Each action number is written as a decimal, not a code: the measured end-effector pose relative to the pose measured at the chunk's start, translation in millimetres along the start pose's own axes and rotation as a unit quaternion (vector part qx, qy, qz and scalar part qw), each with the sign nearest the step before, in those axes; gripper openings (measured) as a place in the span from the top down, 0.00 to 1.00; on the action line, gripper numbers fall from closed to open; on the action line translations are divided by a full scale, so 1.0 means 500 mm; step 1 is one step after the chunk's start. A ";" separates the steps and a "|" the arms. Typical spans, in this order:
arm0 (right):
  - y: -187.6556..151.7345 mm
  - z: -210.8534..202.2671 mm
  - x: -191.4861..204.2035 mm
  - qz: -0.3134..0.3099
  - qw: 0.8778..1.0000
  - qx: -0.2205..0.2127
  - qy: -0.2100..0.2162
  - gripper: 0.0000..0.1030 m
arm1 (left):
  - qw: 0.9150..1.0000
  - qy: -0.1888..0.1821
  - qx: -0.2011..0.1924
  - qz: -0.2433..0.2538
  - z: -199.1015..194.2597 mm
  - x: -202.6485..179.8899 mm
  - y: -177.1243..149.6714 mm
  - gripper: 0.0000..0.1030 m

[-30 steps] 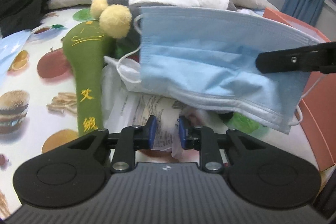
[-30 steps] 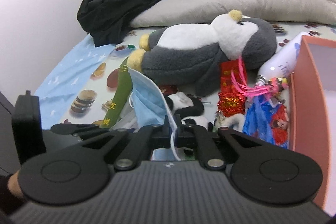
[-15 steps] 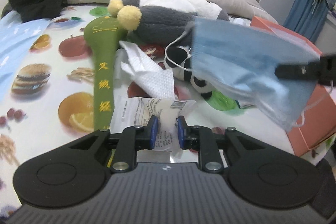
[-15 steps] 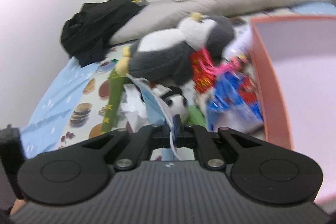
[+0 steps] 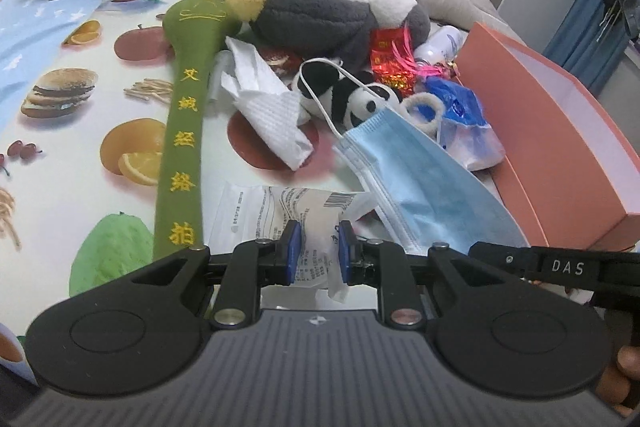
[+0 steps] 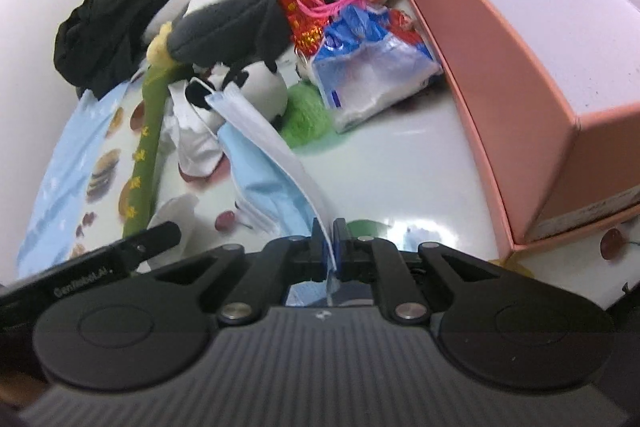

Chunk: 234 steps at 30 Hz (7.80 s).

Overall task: Organize soft objects
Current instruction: 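Lift the blue face mask with the right gripper off the pile, then carry the mask over the pink box and open the right gripper, then withdraw the right gripper from the box back toward the pile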

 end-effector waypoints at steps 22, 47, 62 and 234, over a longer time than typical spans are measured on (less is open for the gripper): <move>0.008 -0.071 0.115 -0.224 0.968 -0.099 0.048 0.50 | 0.998 0.027 -0.028 -0.039 -0.024 0.037 0.015 0.77; -0.032 0.097 0.161 -0.319 0.947 -0.022 0.039 0.89 | 0.998 0.023 -0.030 -0.051 -0.021 0.047 0.012 0.77; 0.050 -0.040 0.192 -0.260 0.959 -0.086 0.079 0.91 | 0.997 0.012 -0.061 -0.052 -0.095 0.035 0.071 0.77; 0.110 0.007 0.098 -0.200 0.975 -0.078 -0.049 0.47 | 0.999 0.033 0.018 -0.024 0.076 0.054 0.124 0.52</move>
Point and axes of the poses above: each gripper's, at about its wrist camera, not at the fingertips, and z roughly the way its jaws point, x to its left, y to its top, the point moved 3 cm from there along z, roughly the way its jaws point, and after that the axes turned 2 degrees about -x, right-handed, at the moved point
